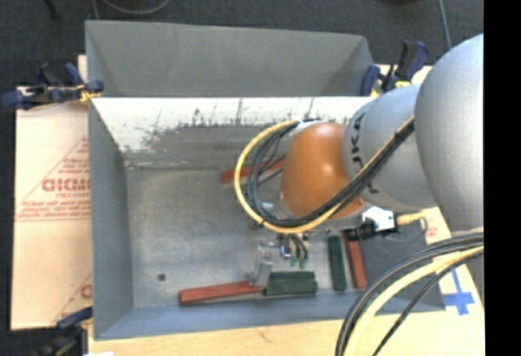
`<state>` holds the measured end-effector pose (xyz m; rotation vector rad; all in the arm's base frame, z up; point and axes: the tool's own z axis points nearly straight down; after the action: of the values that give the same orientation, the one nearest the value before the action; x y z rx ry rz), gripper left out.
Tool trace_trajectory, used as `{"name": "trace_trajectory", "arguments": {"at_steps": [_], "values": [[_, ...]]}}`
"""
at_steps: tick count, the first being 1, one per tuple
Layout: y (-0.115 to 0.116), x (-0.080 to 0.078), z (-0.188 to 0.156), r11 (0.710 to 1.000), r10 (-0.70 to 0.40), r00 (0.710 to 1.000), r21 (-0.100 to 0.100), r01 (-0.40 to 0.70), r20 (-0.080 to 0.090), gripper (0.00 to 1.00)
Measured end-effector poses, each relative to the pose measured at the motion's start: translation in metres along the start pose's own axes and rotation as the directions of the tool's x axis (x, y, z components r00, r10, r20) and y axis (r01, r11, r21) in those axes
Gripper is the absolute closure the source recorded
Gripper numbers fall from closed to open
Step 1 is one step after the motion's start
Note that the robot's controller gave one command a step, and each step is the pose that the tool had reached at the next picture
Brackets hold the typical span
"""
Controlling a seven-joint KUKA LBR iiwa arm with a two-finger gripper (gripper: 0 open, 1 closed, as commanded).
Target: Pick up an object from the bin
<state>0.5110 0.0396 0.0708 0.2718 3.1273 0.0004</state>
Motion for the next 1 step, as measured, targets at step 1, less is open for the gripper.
{"name": "trace_trajectory", "arguments": {"at_steps": [1], "values": [[-0.0420, -0.0656, -0.0166, 0.999, 0.039, 0.999, 0.001, -0.039, 0.009, 0.00]]}}
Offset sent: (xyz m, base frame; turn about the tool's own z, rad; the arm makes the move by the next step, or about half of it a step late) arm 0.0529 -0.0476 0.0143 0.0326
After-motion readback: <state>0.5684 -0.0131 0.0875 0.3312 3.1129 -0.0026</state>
